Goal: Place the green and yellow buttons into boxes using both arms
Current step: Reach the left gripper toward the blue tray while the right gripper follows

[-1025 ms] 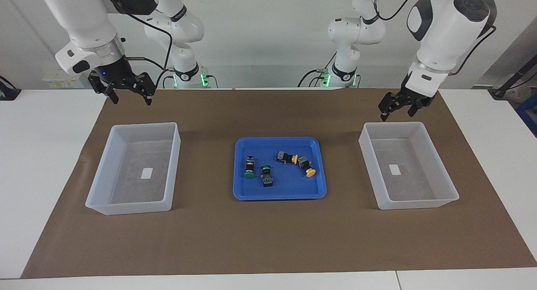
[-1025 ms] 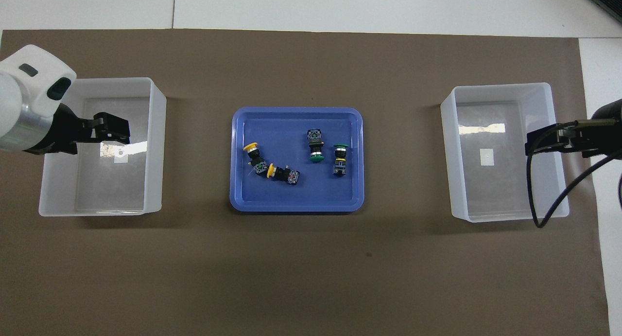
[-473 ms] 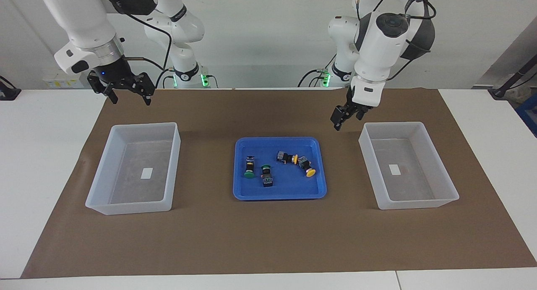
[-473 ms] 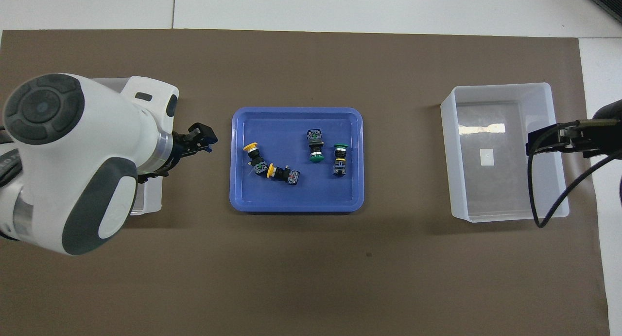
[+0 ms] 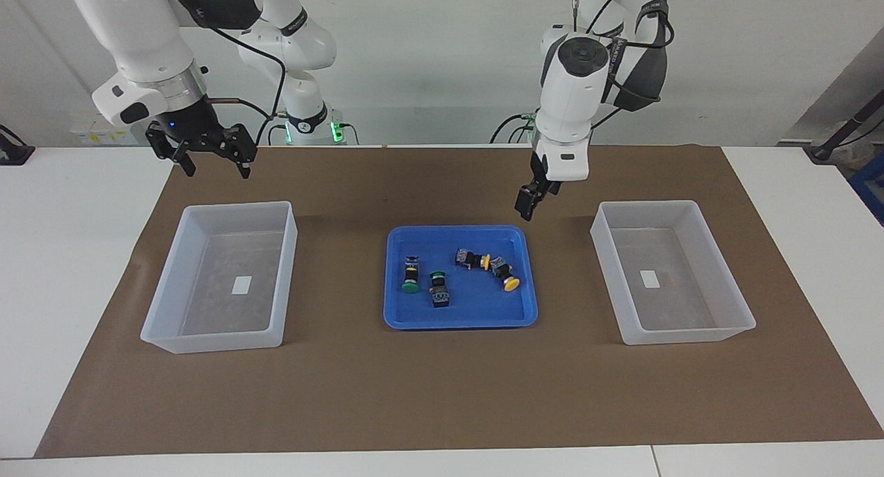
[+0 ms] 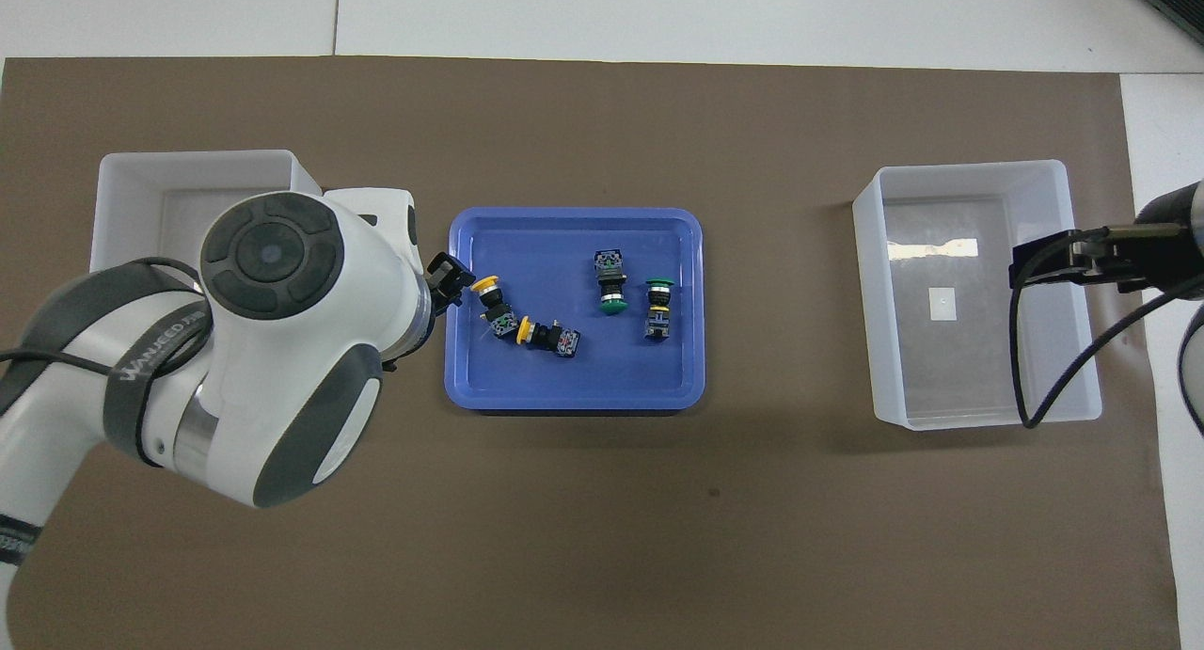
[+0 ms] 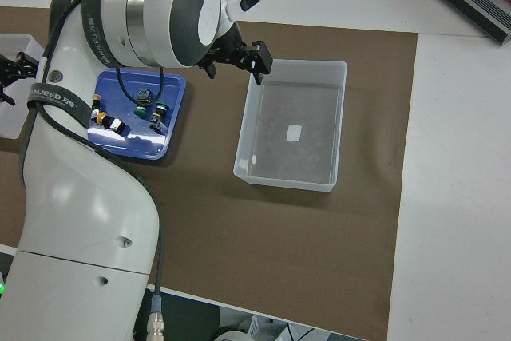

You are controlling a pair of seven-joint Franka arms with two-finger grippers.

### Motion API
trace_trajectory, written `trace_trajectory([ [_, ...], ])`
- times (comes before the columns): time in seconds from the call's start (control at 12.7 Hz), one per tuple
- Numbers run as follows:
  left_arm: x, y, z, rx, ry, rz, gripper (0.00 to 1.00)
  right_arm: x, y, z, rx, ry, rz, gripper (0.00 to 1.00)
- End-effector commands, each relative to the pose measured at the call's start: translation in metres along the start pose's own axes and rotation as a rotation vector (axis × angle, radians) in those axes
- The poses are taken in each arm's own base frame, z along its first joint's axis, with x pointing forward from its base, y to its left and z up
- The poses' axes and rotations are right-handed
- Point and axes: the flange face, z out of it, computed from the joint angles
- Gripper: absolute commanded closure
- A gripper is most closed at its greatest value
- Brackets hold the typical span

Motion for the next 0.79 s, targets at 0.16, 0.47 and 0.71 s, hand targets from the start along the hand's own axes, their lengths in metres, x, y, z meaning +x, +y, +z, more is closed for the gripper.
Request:
trace_trajectory([
  [0.16, -0.007, 0.006, 0.013, -0.005, 0.032, -0.088, 0.0, -0.001, -0.025, 0.013, 0.004, 0.049, 0.004, 0.0],
  [0.47, -0.022, 0.025, 0.042, -0.001, 0.038, -0.141, 0.0, 0.016, -0.086, 0.046, 0.025, 0.092, 0.047, 0.0],
  [0.71, -0.042, 0.047, 0.084, 0.017, 0.078, -0.217, 0.0, 0.024, -0.148, 0.076, 0.047, 0.115, 0.075, 0.0],
])
